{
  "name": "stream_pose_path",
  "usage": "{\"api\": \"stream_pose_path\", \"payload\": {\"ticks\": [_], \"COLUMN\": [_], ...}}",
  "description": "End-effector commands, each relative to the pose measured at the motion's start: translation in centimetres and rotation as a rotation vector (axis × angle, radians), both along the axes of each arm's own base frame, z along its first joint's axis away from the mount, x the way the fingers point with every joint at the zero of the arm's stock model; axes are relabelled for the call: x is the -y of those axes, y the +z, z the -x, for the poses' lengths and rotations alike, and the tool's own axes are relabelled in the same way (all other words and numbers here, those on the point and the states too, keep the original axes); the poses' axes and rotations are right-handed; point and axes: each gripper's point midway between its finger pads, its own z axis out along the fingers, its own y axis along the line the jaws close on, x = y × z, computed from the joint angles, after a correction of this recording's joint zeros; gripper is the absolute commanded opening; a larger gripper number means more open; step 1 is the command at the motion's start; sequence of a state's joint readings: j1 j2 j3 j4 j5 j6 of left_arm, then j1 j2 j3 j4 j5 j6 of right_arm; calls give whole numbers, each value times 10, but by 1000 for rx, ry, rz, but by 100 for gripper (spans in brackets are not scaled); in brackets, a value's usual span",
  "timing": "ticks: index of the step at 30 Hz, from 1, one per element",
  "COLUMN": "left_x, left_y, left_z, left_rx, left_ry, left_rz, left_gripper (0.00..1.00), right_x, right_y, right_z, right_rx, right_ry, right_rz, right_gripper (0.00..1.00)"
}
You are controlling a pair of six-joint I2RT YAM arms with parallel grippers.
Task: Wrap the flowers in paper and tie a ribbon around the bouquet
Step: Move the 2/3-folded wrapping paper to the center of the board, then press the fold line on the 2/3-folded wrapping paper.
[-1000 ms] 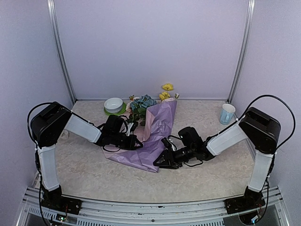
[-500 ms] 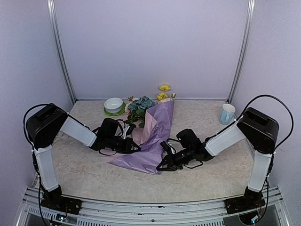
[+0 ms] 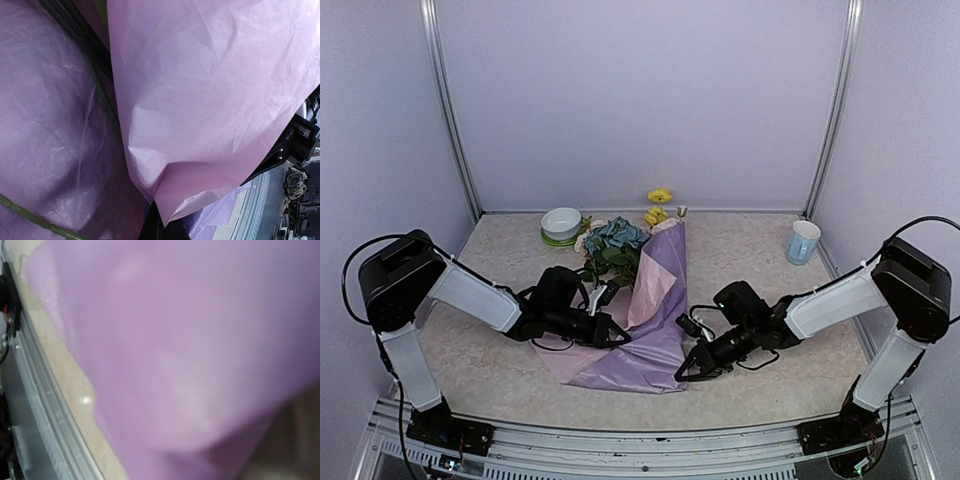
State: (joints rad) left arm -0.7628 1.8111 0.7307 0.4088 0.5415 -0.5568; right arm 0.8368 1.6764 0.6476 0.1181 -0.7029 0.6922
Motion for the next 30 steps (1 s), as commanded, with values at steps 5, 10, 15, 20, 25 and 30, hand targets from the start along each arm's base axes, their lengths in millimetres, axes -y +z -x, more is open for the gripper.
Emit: {"api": "stream_pose_path", "payload": {"ticks": [5,10,15,20,25,30], "left_x": [-17,-19,-20,-21,-20,-22], "left_y": [-12,-16,-18,-18,-18,-17], "left_z": [-17,-18,-19,-18,-18,-19], "left_rx": [15,-16,-34,-34,-33,-41], "left_ry": [61,58,59,62,58,70], "left_rz": [-41,-27,-19,-18,-19,-8], "left_gripper": [0,0,0,0,0,0], "right_x": [31,32,27,-17,-55,-58], "right_y": [-26,-6,34,83,93,39], "right_z": [32,12,-29,-64,-73,-64], "right_rx": [-92,30,188,308,308,226], "right_ry": [59,75,14,-44,3,28], "right_rz": [142,193,221,6,-174,-86], "right_gripper": [14,47,50,42,31,24]}}
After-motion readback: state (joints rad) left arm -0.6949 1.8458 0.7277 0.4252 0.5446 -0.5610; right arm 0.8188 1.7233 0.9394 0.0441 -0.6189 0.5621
